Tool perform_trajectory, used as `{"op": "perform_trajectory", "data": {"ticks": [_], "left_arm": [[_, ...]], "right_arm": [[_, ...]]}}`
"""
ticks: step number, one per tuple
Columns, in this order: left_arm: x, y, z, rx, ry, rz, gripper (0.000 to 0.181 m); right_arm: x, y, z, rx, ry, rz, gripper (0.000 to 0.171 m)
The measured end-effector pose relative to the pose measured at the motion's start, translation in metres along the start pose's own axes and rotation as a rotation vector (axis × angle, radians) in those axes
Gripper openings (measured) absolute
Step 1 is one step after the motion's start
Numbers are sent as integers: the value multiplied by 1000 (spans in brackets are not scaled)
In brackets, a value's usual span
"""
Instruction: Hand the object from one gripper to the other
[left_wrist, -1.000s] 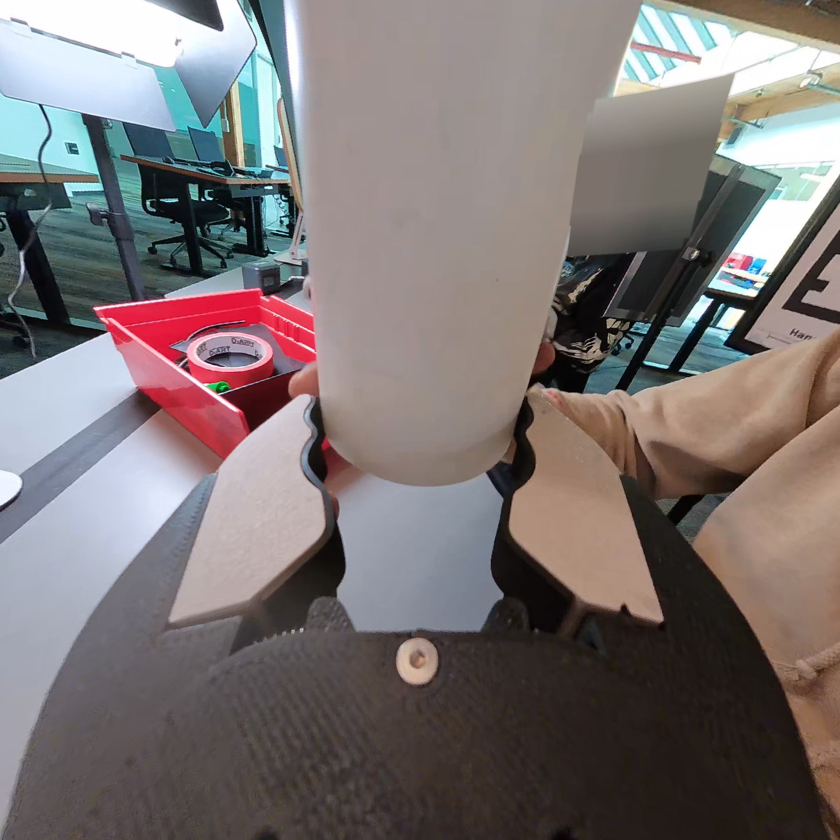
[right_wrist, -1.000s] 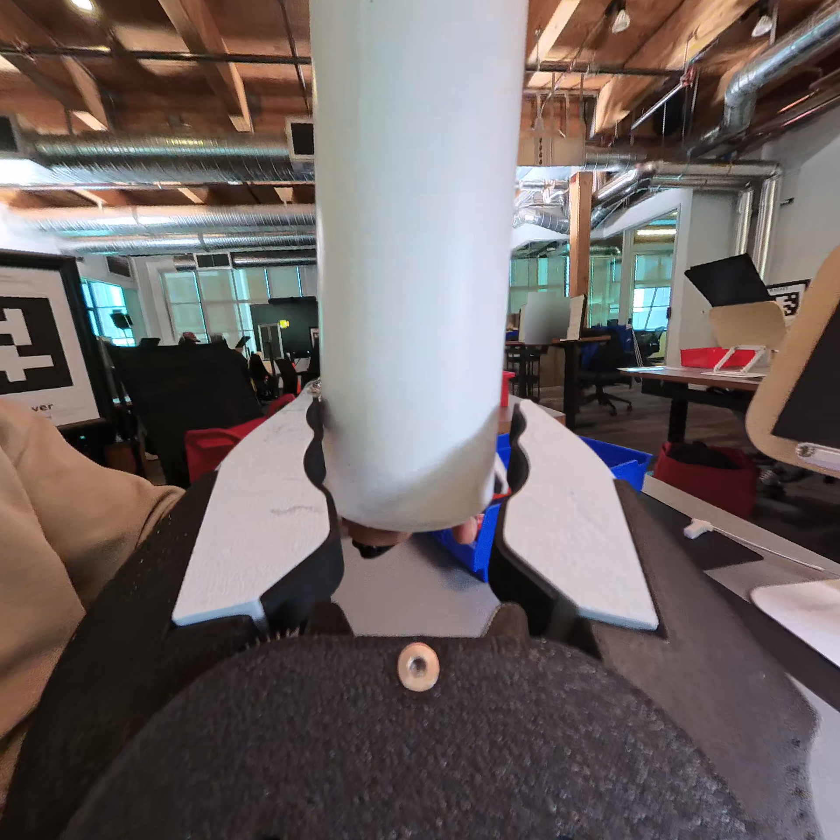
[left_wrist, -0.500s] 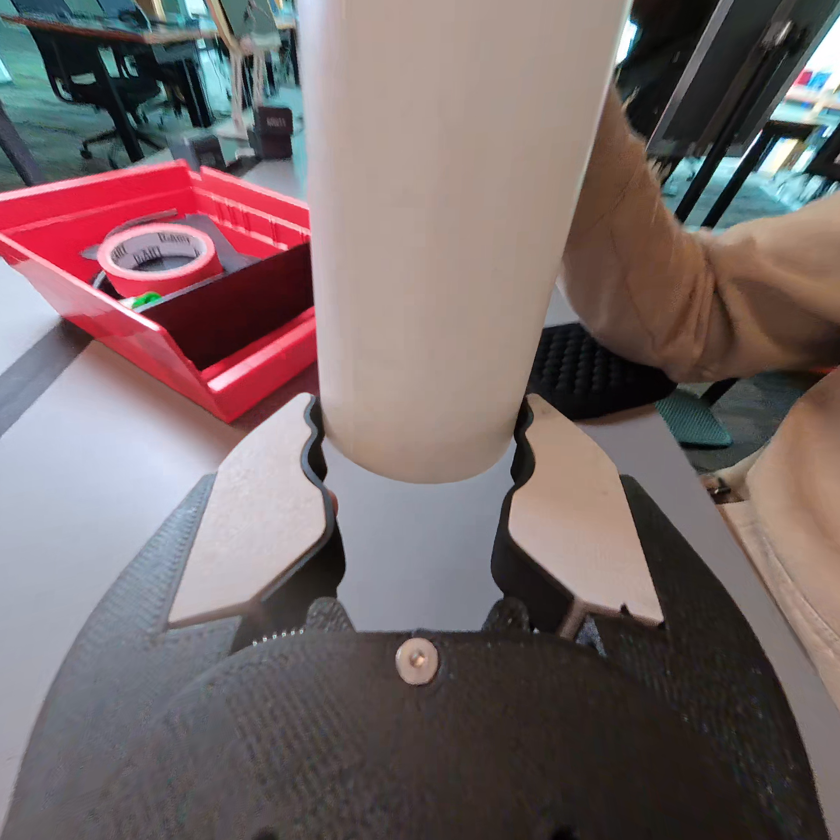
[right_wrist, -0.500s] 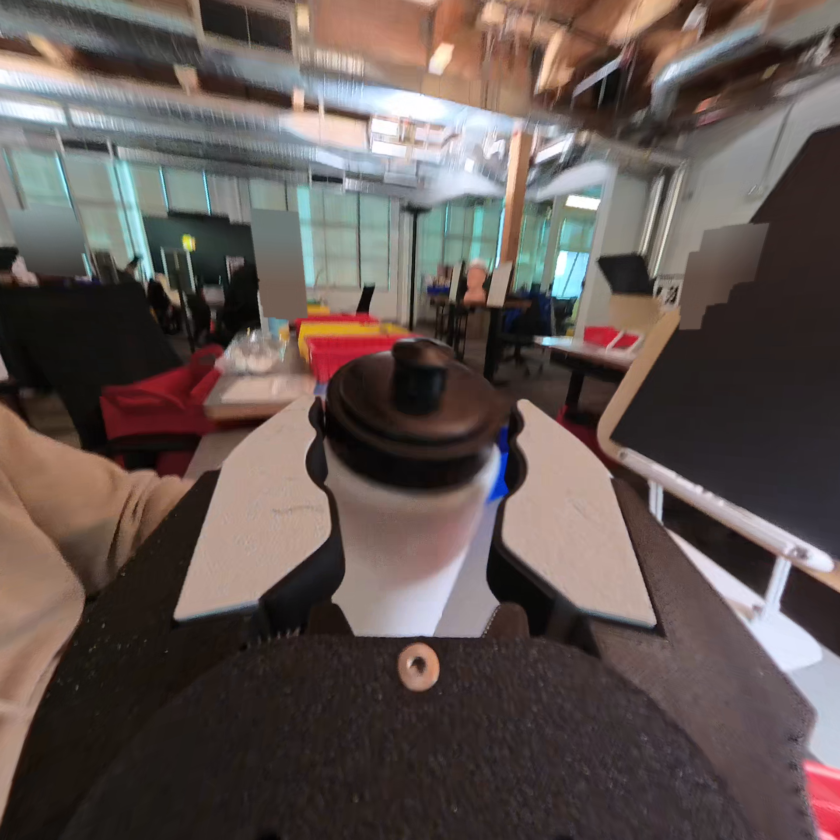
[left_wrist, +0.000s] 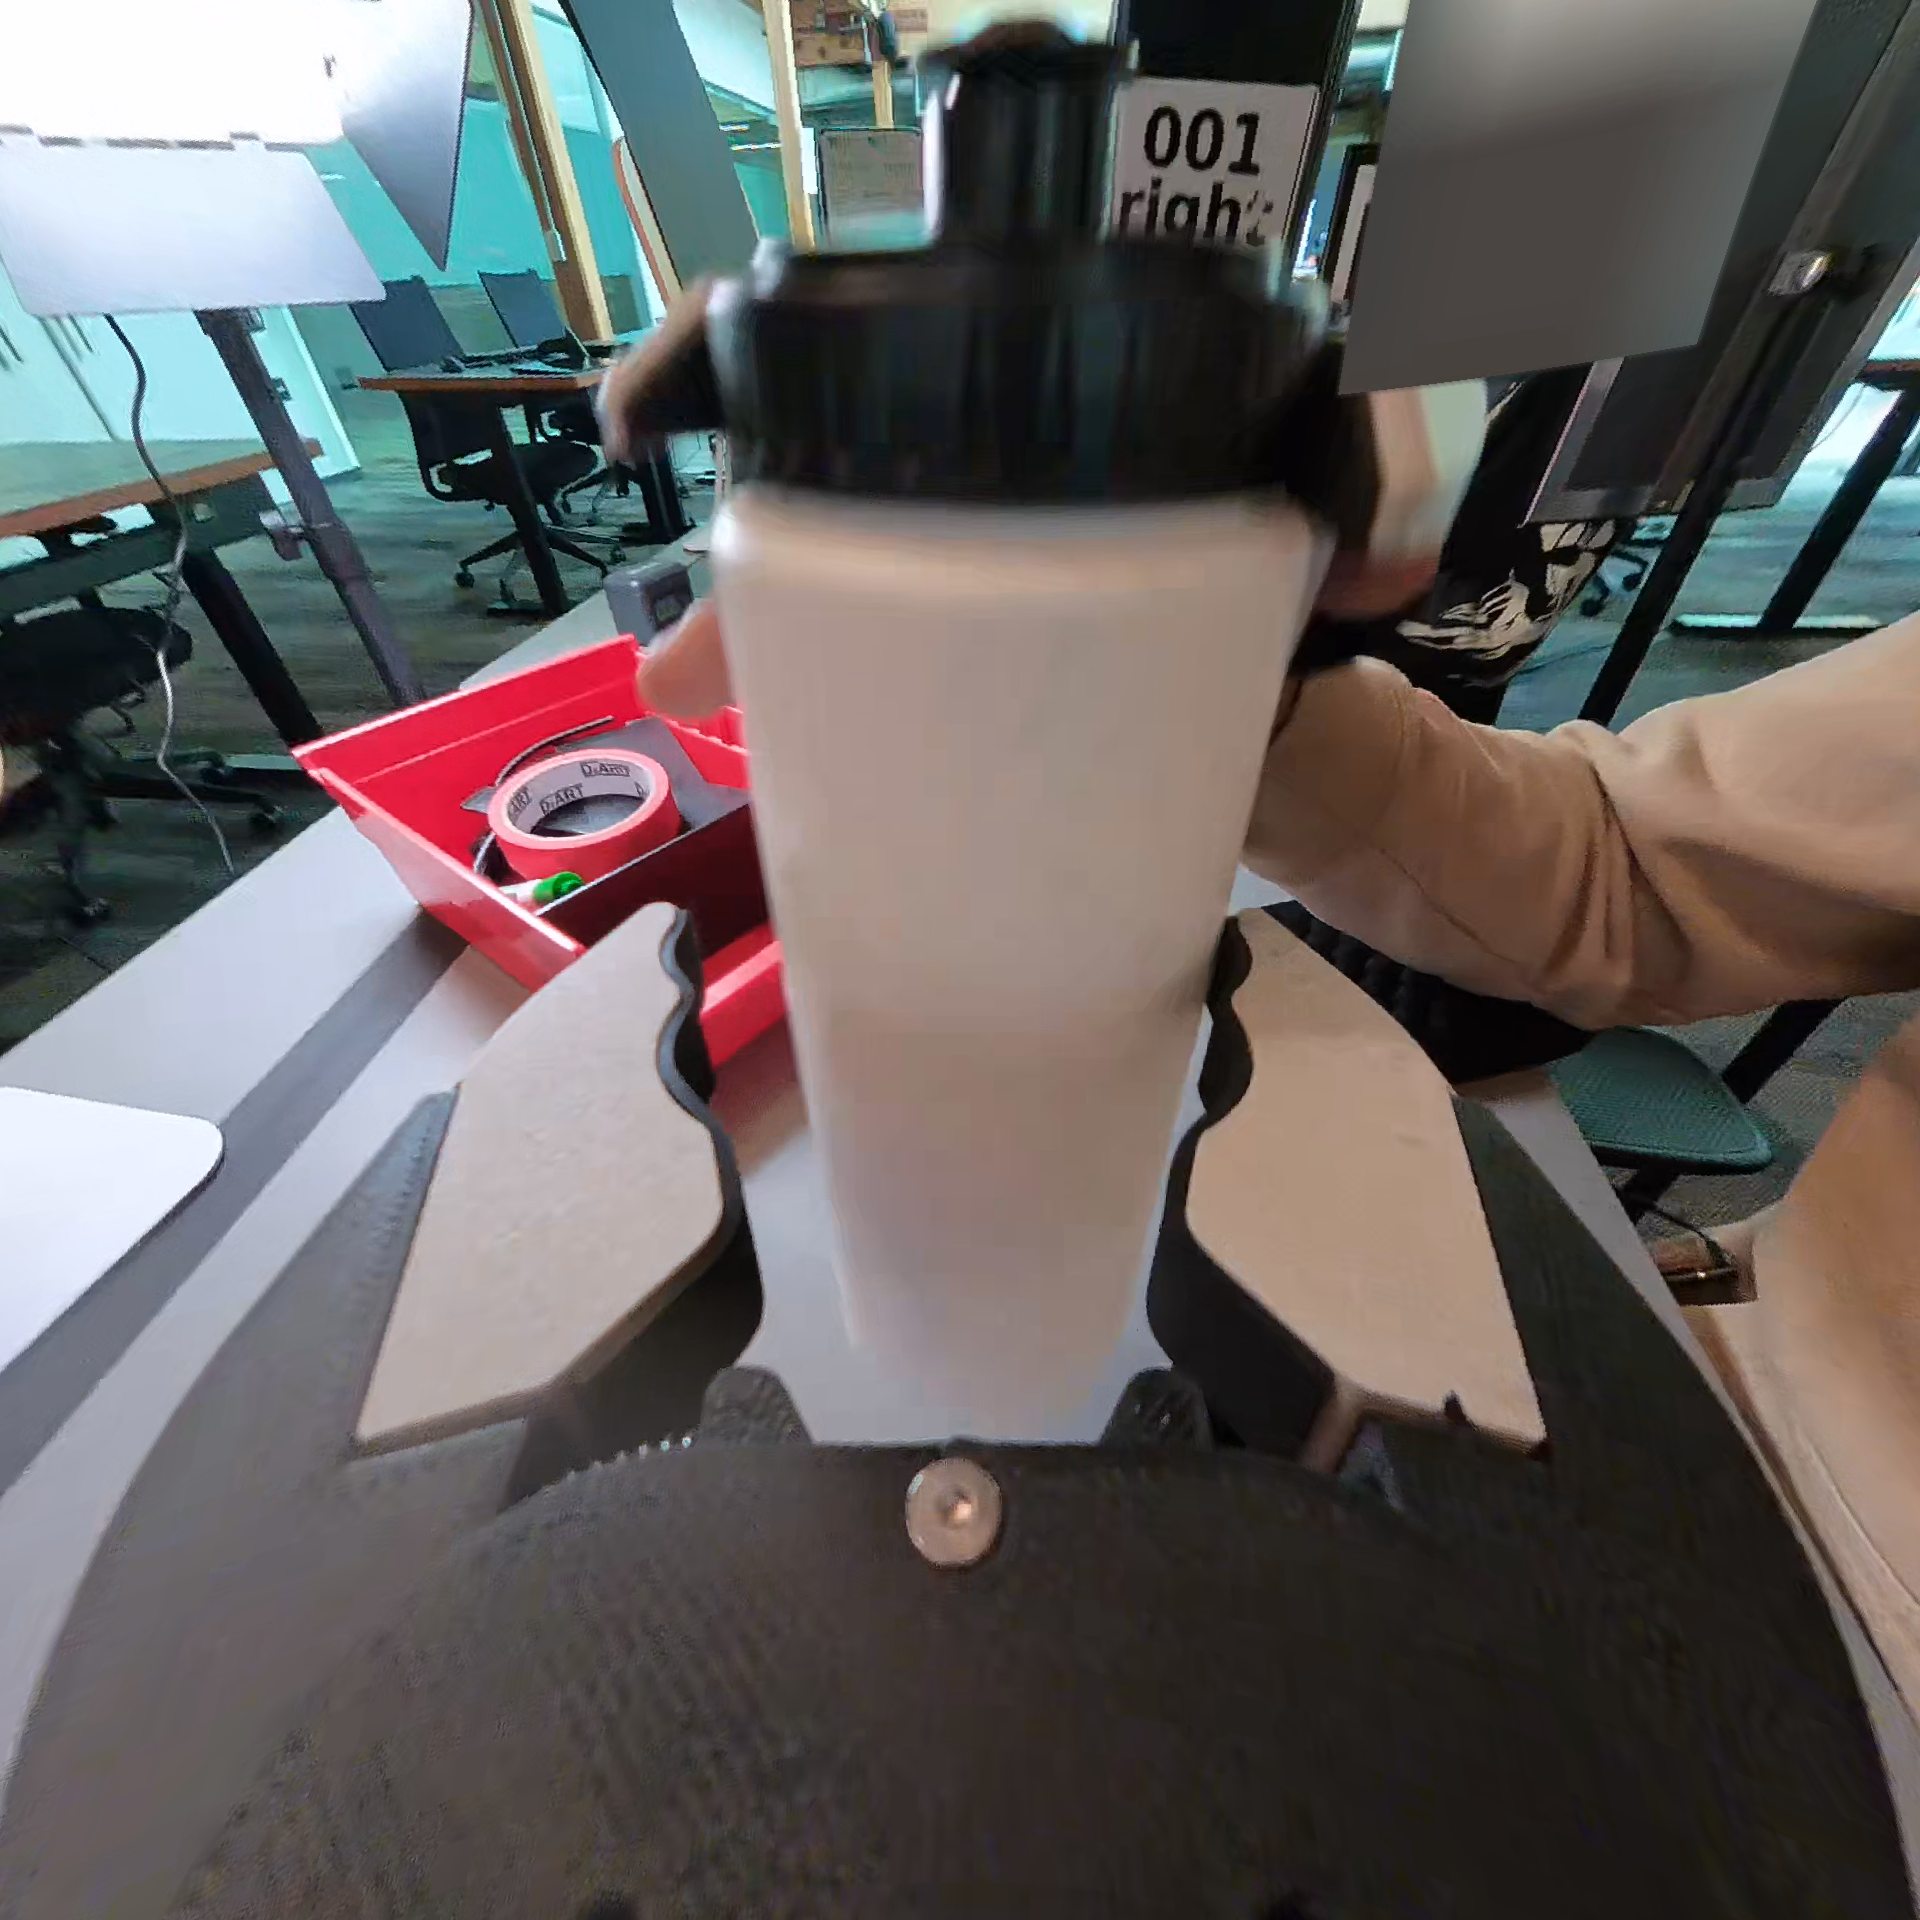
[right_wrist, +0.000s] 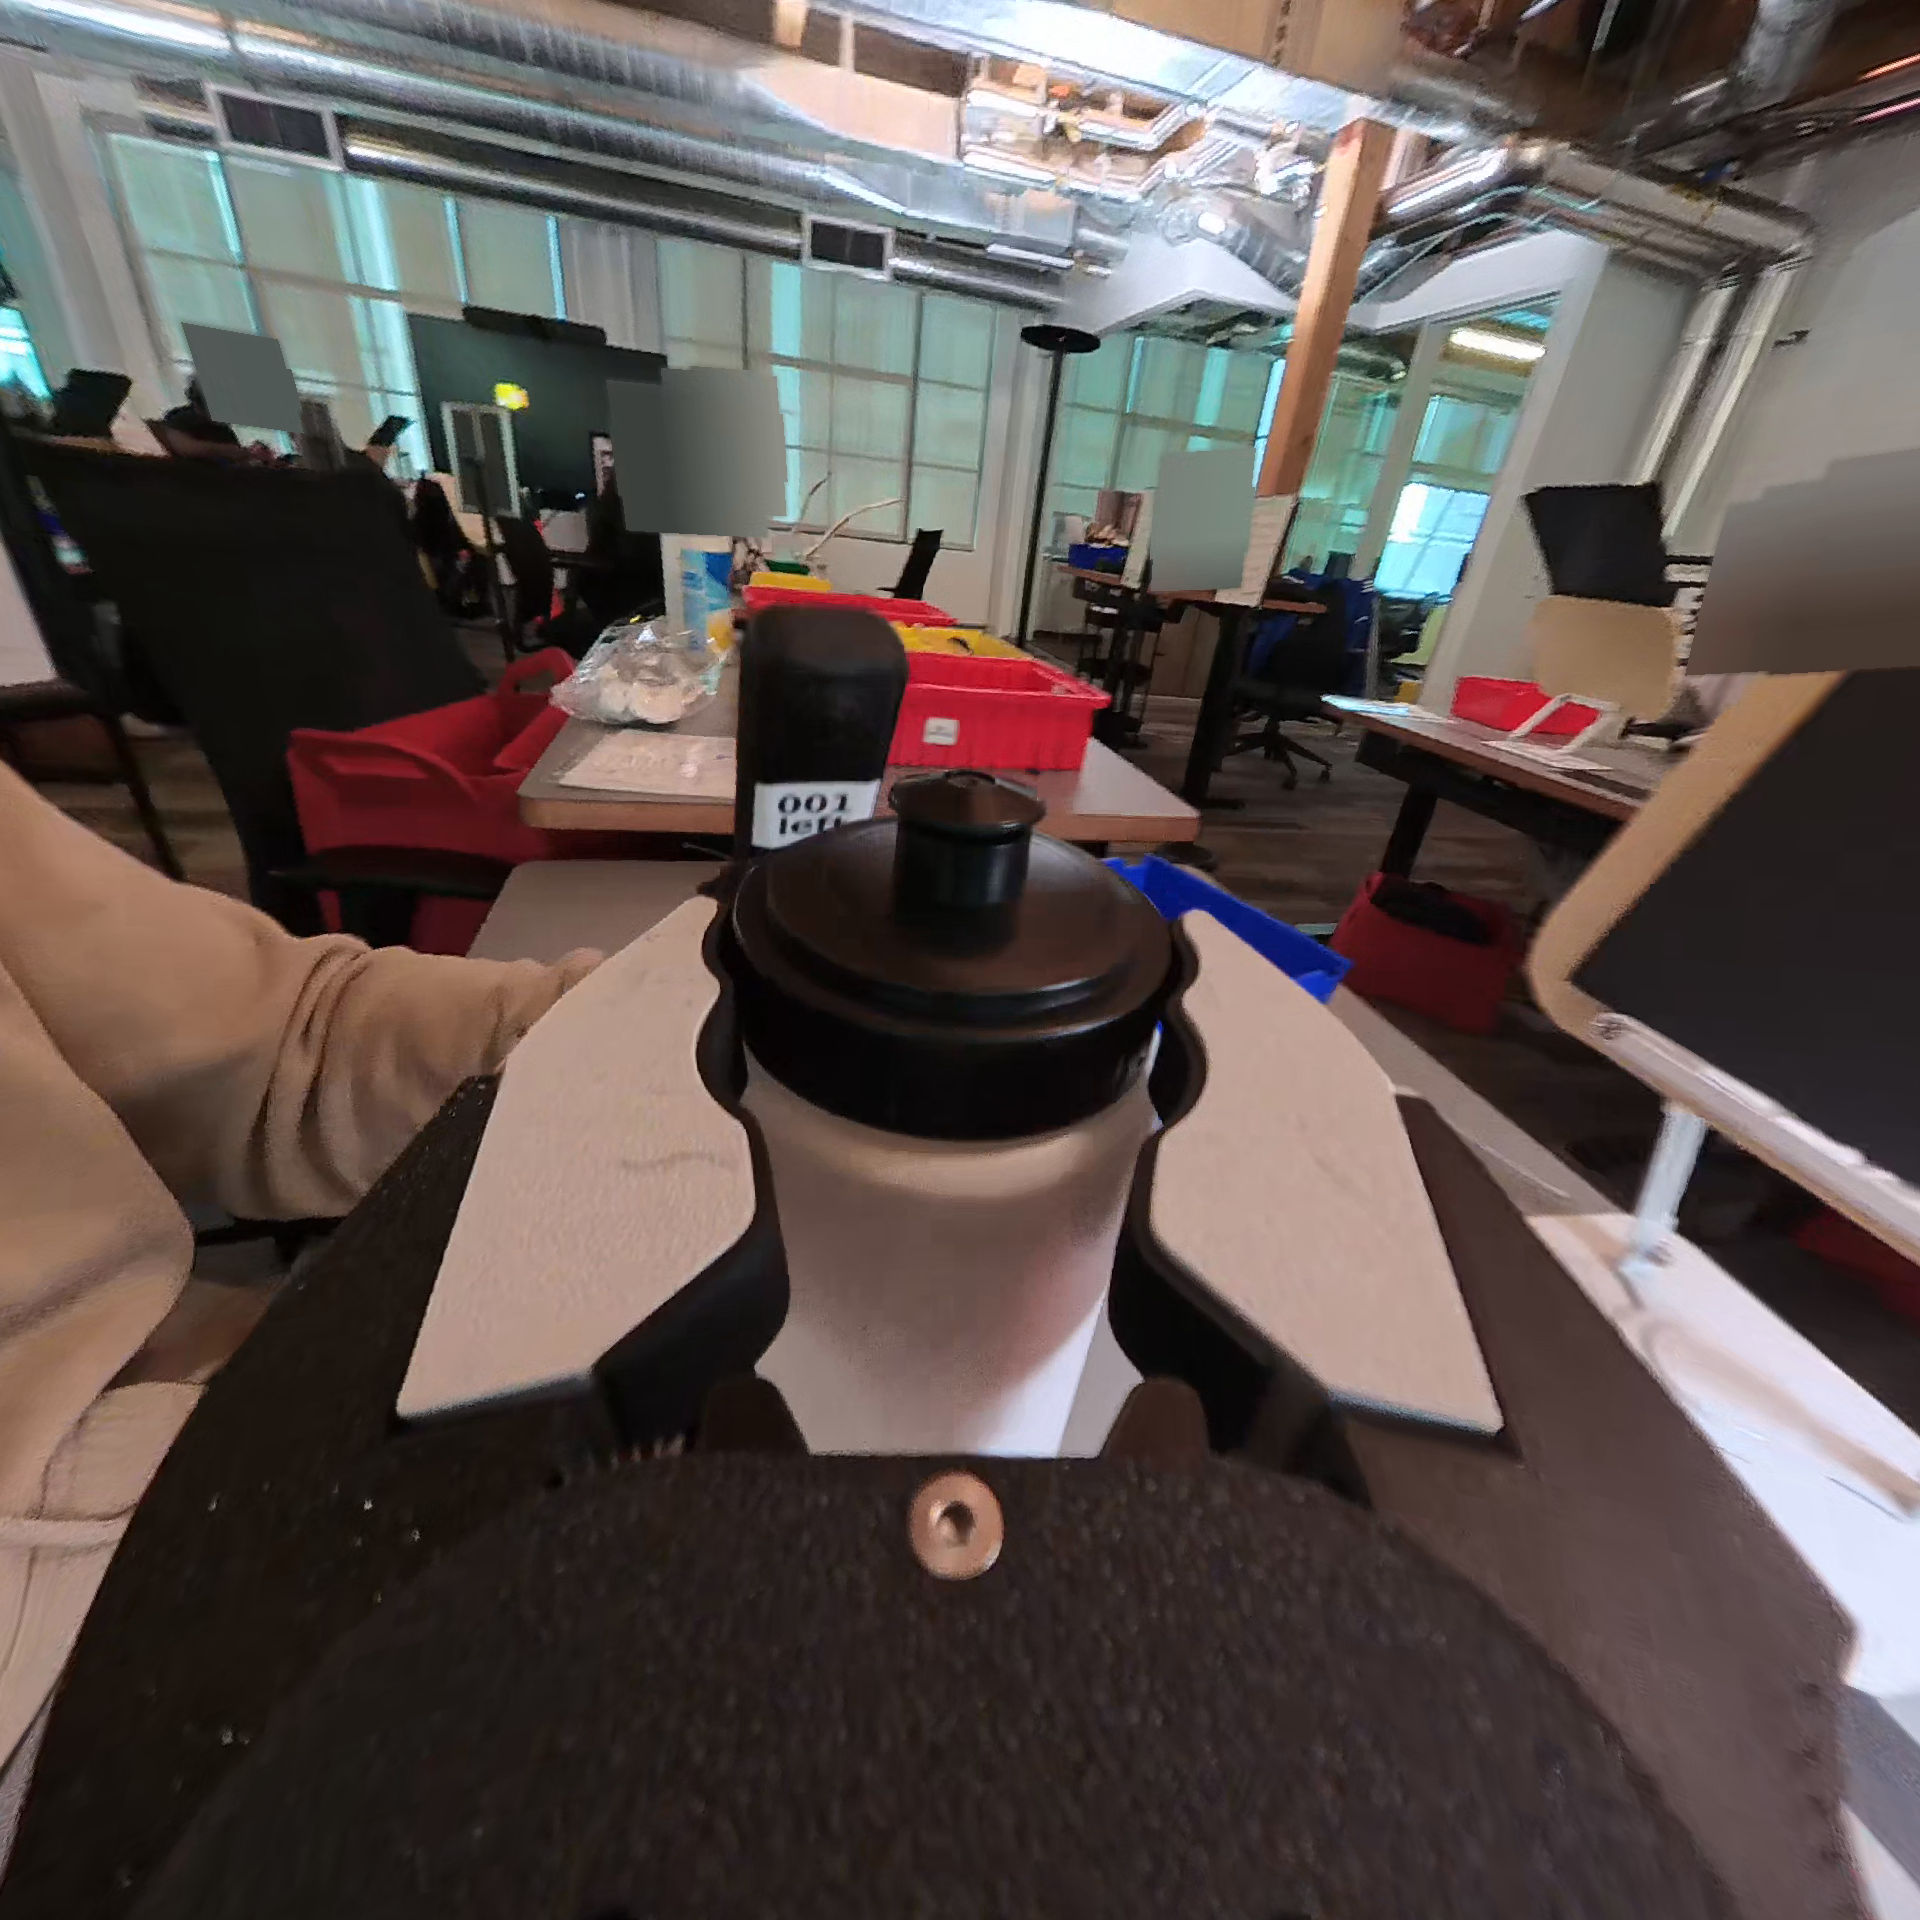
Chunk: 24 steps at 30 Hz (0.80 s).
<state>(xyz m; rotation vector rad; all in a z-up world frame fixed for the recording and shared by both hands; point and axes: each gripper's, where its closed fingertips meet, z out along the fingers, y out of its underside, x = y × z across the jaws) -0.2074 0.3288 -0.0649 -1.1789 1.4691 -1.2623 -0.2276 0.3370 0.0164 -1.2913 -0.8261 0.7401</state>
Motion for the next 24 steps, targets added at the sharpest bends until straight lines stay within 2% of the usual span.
{"op": "perform_trajectory", "data": {"ticks": [5,9,12,14,18,19,20,22,24], "left_arm": [[2,5,1,-44,-24,86,88],[-24,15,-10,-184,-201,247,87],[-49,29,-22,-319,-362,406,87],[-58,36,-25,-378,-414,473,87],[-57,40,-18,-403,-431,539,87],[-58,43,-19,-429,-445,562,87],[-61,45,-20,-449,-464,586,87],[-65,45,-23,-454,-477,609,87],[-63,39,-23,-409,-473,593,87]], "right_arm": [[-14,24,24,-59,-12,-56,77],[-3,32,13,-185,34,-121,75],[-2,15,-4,-150,31,-126,52],[5,16,-13,-201,78,-152,46],[8,48,-14,-402,91,-230,40],[8,54,-12,-425,93,-262,35],[8,55,-10,-421,95,-275,22],[10,60,-9,-455,103,-315,22],[10,54,-7,-414,112,-337,21]]}}
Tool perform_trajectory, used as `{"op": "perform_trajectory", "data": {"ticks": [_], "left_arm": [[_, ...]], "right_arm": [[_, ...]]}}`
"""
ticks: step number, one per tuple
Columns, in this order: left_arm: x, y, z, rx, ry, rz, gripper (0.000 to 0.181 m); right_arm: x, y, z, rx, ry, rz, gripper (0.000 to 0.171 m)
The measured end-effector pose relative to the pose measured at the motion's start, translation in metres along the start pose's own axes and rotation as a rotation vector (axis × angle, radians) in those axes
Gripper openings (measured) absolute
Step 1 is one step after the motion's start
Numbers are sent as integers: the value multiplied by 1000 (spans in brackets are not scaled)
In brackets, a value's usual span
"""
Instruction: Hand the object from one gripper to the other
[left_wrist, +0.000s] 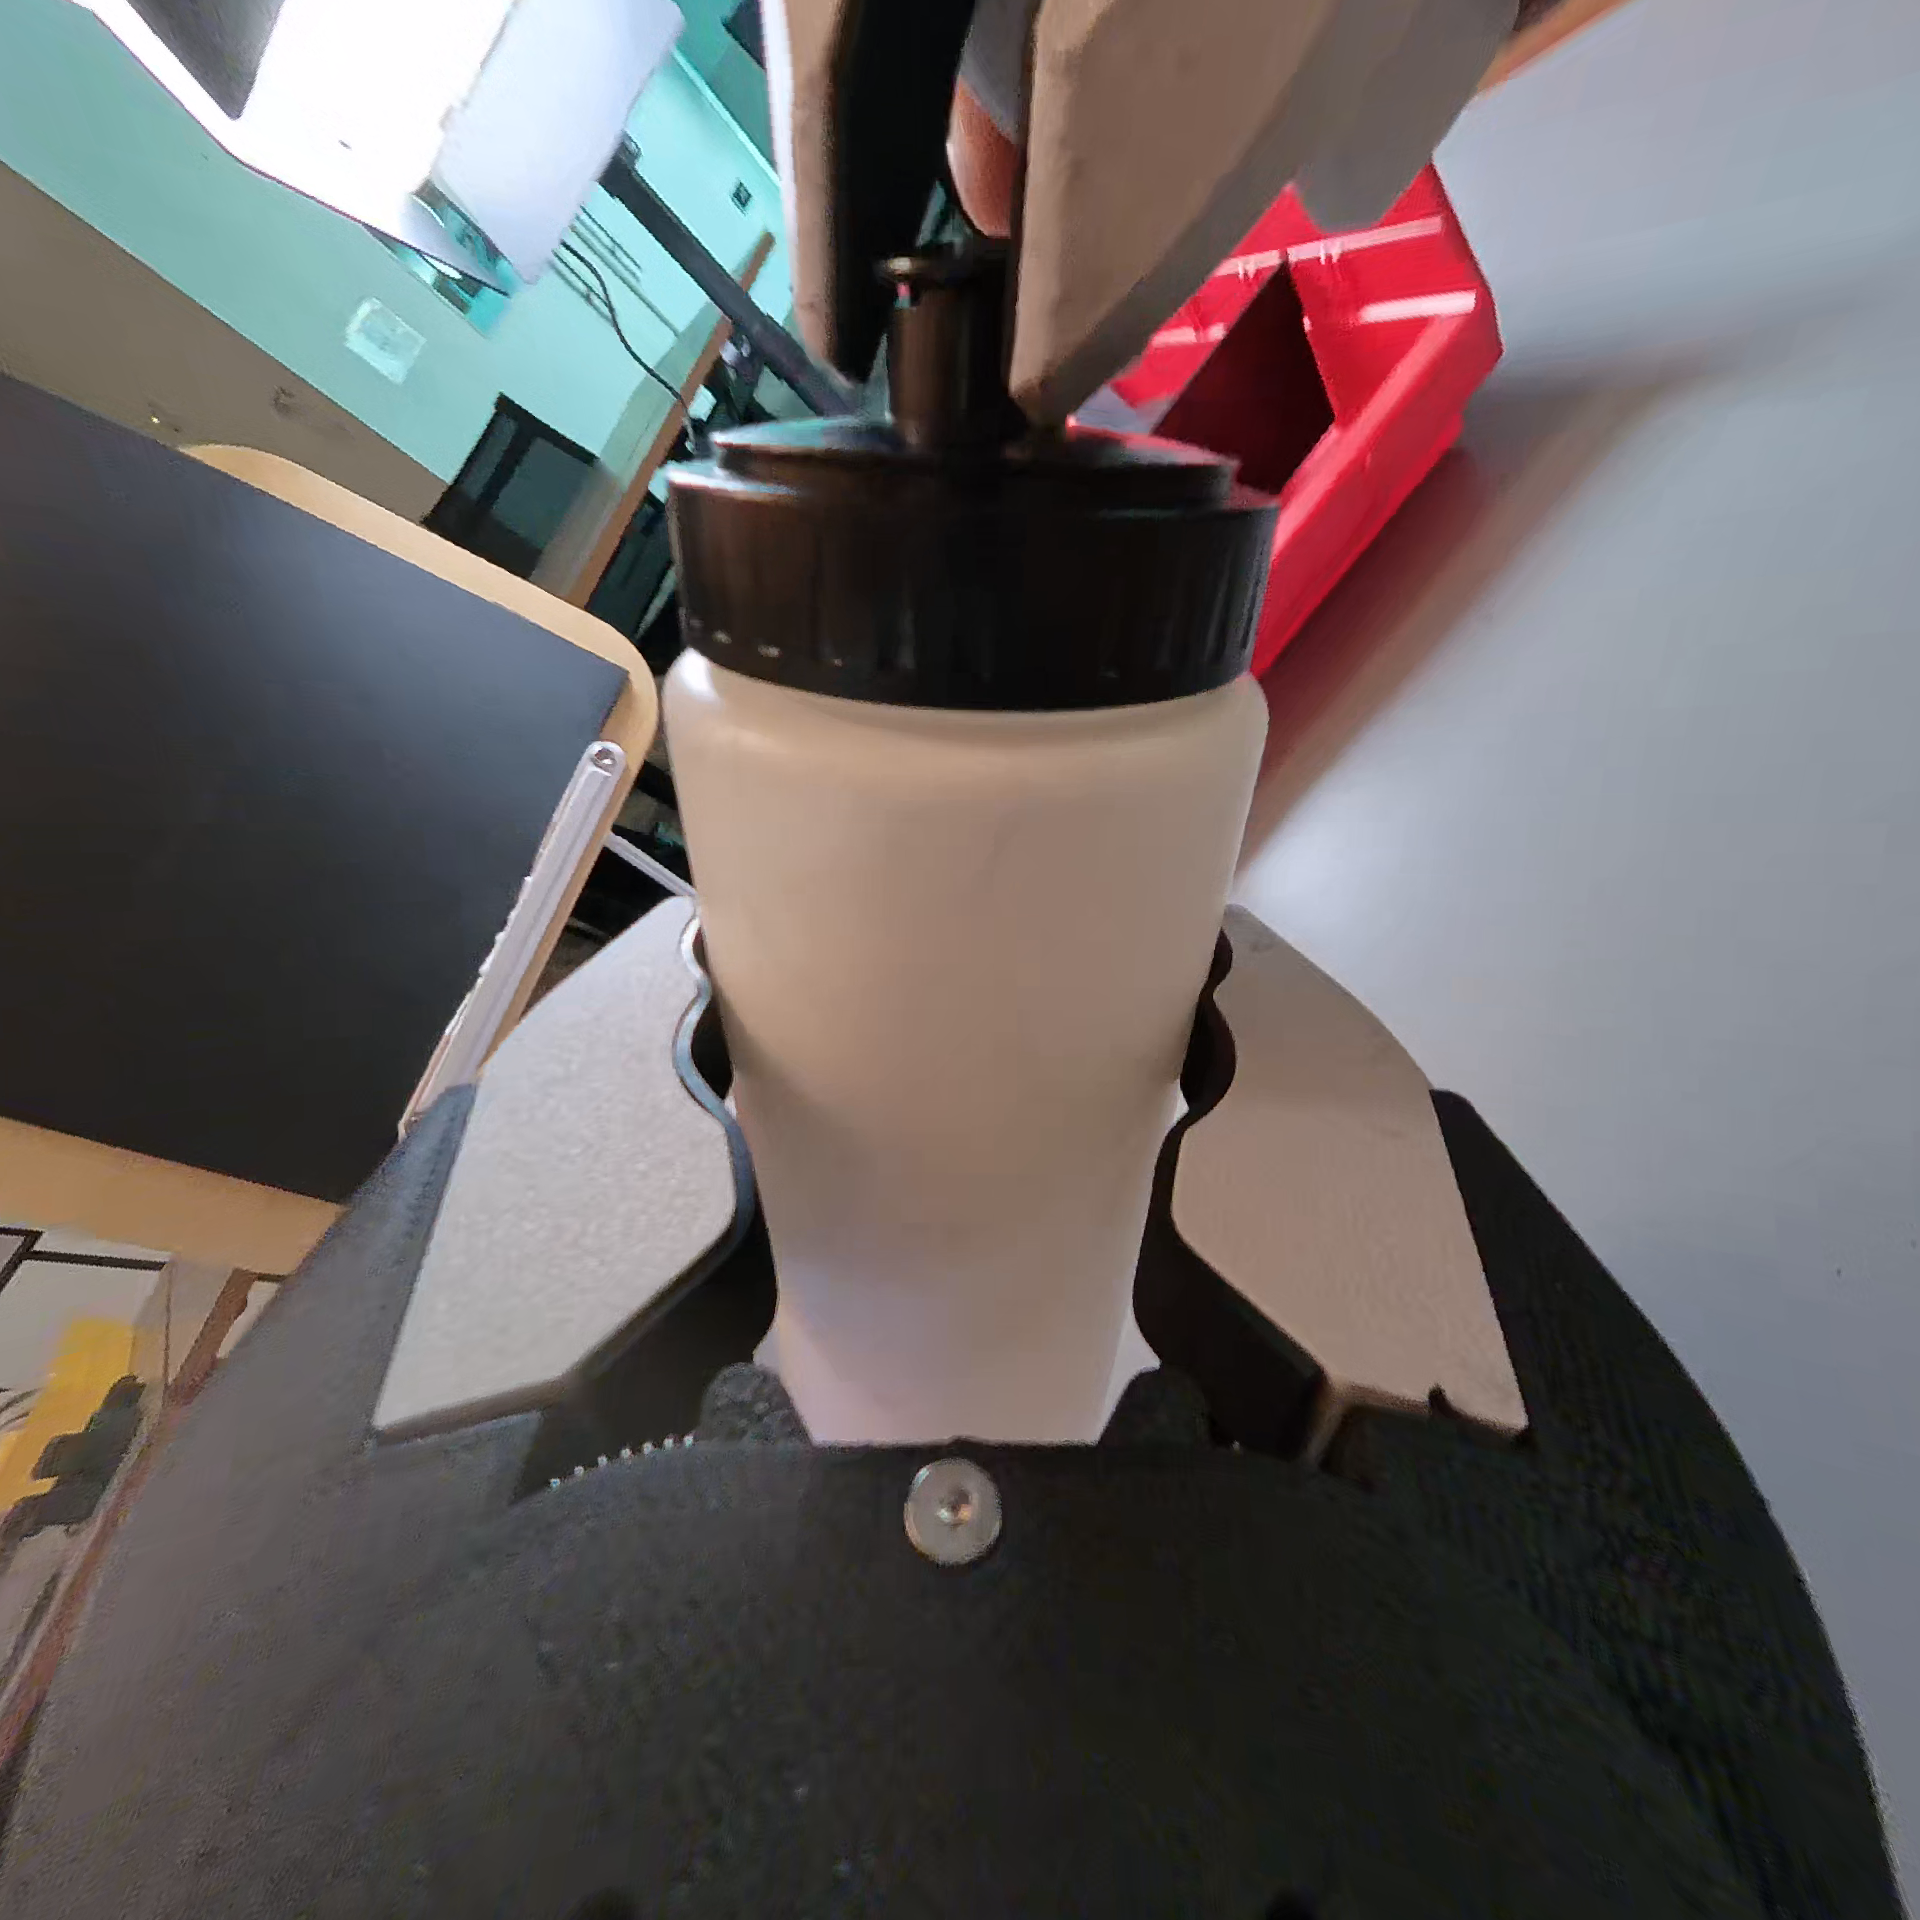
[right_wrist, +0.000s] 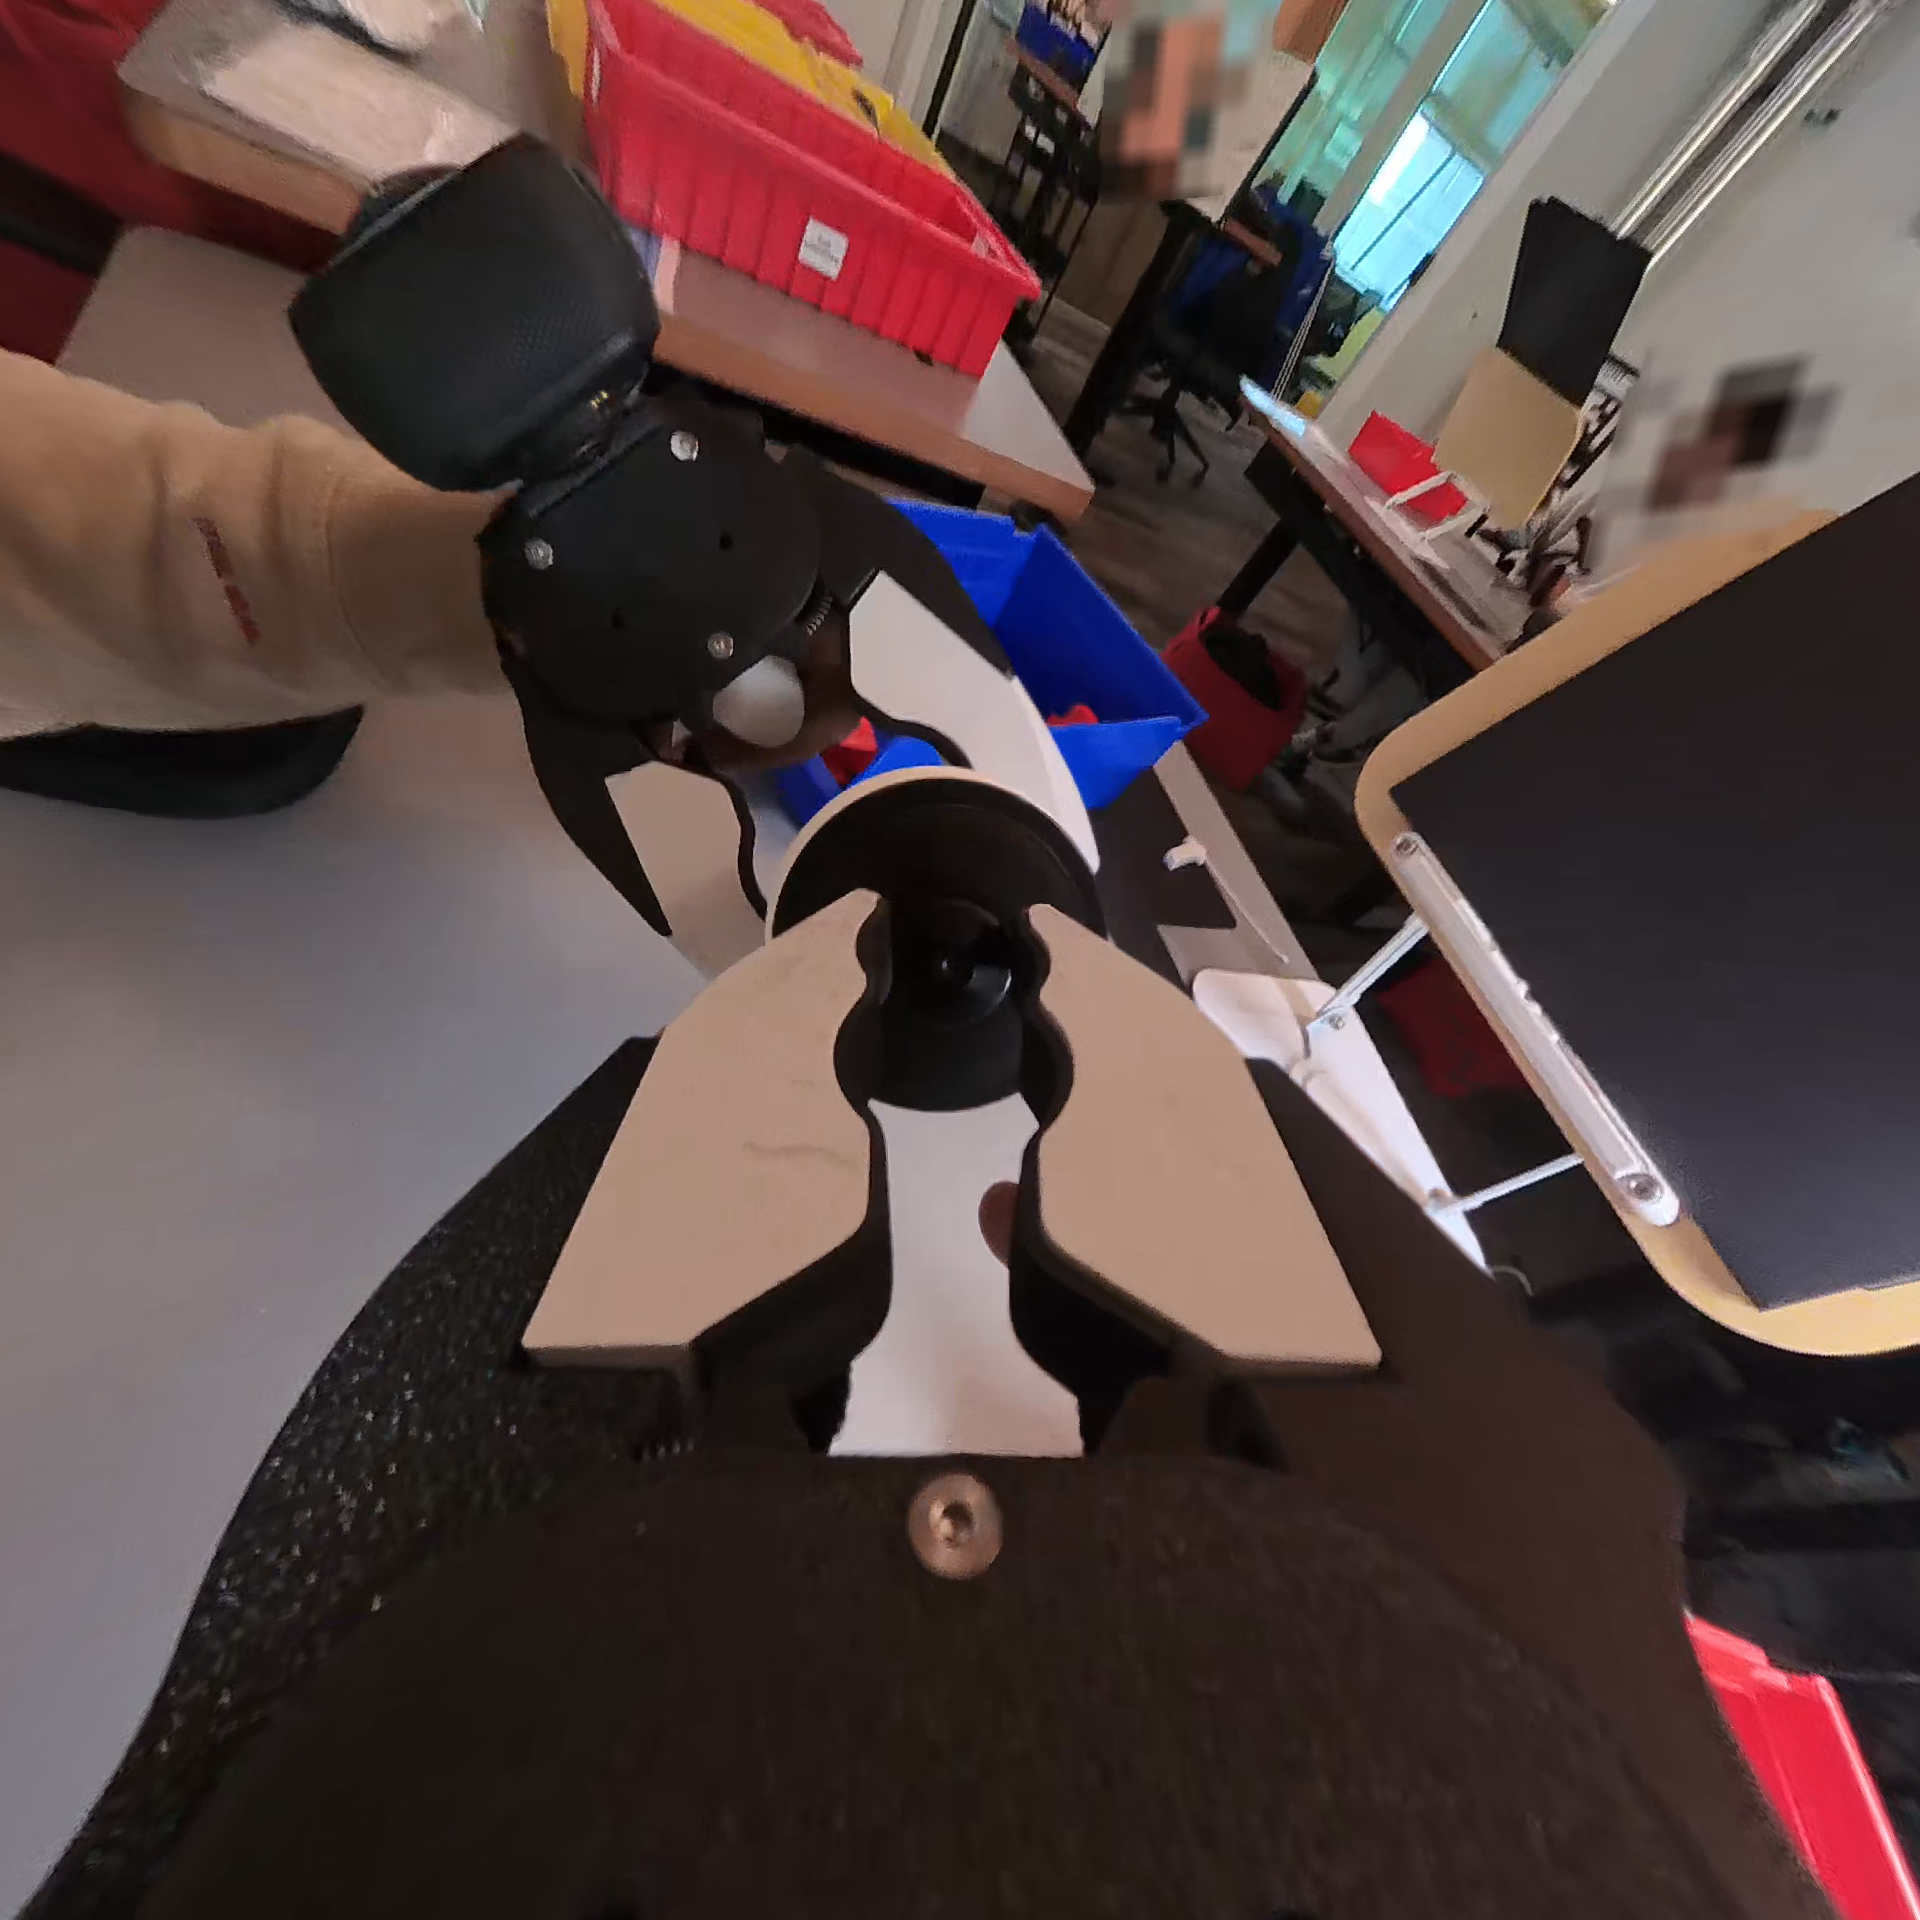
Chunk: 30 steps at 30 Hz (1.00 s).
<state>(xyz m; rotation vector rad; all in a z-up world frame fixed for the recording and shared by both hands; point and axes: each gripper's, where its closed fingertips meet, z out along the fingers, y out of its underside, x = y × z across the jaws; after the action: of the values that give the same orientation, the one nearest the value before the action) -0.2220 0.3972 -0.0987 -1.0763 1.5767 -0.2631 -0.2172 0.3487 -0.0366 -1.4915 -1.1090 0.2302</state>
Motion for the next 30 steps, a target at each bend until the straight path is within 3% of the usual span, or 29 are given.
{"op": "perform_trajectory", "data": {"ticks": [4,7,13,17,18,19,21,23,25,30], "left_arm": [[-18,-7,-11,69,-58,-75,86],[-28,3,-15,106,-8,-250,86],[-18,32,-2,238,314,-827,84],[2,34,11,269,455,-957,85],[7,30,12,292,488,-984,86],[9,24,13,326,519,-1021,86],[9,11,12,435,580,-1138,87],[7,-7,7,566,666,-1259,80],[4,-9,11,569,634,-1275,70],[-9,0,2,522,523,-1155,70]], "right_arm": [[12,-11,-9,63,66,12,21],[25,-13,-19,77,124,35,21],[52,-1,-29,6,277,53,21],[60,-13,-42,63,351,29,20],[61,-22,-47,119,369,18,20],[63,-36,-57,216,402,21,1],[62,-72,-91,531,407,73,0],[63,-83,-108,645,421,107,0],[64,-68,-89,519,401,90,0],[71,-29,-53,407,311,205,0]]}}
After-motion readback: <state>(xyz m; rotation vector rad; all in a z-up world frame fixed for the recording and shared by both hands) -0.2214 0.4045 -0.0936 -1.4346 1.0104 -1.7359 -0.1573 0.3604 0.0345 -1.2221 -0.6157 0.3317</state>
